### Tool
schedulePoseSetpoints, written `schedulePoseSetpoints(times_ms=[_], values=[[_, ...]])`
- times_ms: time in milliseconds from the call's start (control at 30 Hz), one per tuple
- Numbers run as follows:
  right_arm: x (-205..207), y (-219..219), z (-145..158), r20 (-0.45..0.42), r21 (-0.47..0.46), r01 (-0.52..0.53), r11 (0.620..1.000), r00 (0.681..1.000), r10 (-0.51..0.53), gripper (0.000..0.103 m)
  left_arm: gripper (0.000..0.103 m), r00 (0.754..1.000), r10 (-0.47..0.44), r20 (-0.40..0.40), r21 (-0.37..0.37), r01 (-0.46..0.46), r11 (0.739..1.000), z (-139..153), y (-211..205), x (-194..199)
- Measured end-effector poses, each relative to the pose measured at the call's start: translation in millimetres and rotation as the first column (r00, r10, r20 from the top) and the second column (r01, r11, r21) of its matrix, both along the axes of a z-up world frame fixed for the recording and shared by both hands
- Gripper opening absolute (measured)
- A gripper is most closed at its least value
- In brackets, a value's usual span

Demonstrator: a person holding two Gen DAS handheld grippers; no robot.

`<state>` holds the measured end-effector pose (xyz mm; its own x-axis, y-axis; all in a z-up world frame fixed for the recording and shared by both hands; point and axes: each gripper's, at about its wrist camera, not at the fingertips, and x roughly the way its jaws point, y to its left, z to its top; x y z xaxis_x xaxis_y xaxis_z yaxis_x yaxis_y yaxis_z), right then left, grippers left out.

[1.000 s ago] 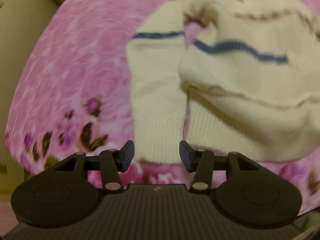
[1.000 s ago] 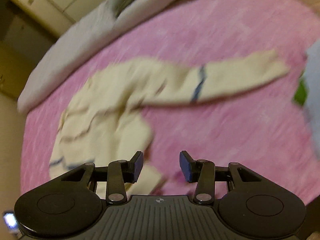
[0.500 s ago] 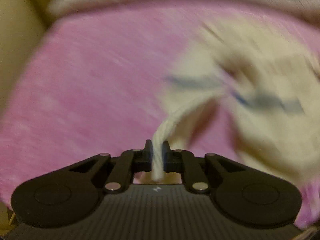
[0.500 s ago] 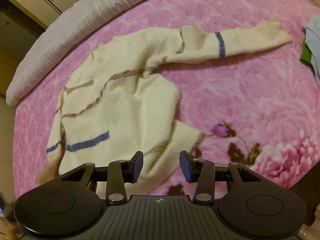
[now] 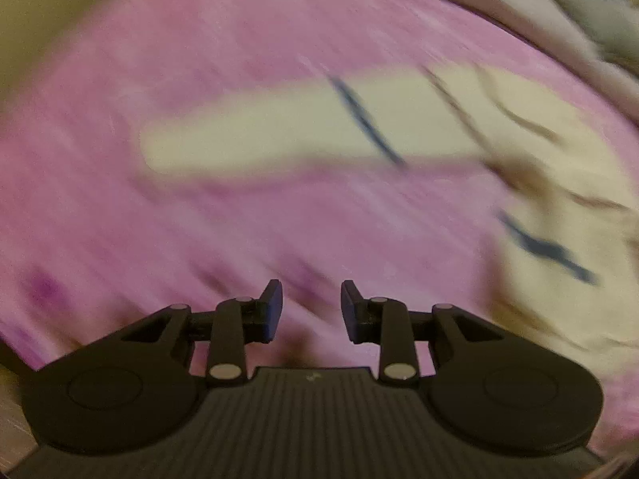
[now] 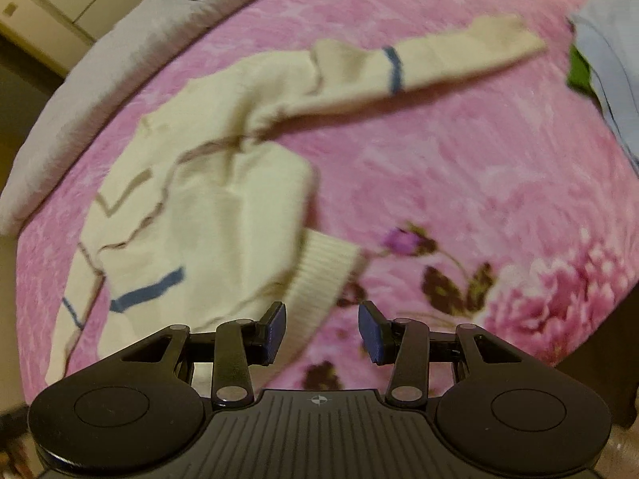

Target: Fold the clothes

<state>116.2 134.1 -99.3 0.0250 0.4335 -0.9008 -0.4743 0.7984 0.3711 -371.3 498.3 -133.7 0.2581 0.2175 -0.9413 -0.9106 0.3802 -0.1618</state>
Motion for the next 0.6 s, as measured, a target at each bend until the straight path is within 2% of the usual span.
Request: schedulePoseSetpoints(times_ms=[67,167,267,433,567,600], values=[[9.9,-10.7,-17.4,-0.042,0.009,0.034,0.999,0.999,-0.034,0.044,0.027,0.996,0.004,0.092,-0.085,0.004,0.996,-11.7,-27.3,17.8],[27.2,-24.0,-47.6,-0.138,0.055,0.111,0.992,0.985,-0.103,0.044,0.027,0.987,0.035,0.158,-0.152,-0.011,0.988,-27.3,-58.2,40.6],[43.2,-28.1,-75.9,-0.216,0.119,0.179,0.977,0.965,-0.151,0.044,0.03,0.981,0.076,0.18,-0.166,-0.046,0.985,-42.0,-64.8,50.6],[63.1,-18.5,-114.9,-0.225,0.143,0.22,0.965,0.957,-0.184,0.044,0.031,0.964,0.158,0.215,-0.214,-0.111,0.97,-68.1,-62.4,66.5],[72.1,-13.0,-131.2,-0.289,0.215,0.274,0.937,0.935,-0.207,0.045,0.031,0.97,0.146,0.196,-0.218,-0.102,0.971,-84.0,-63.4,85.3],[72.4,-9.9,-131.8,-0.298,0.217,0.265,0.94,0.935,-0.195,0.045,0.034,0.971,0.134,0.196,-0.211,-0.092,0.973,-83.9,-62.9,90.9]])
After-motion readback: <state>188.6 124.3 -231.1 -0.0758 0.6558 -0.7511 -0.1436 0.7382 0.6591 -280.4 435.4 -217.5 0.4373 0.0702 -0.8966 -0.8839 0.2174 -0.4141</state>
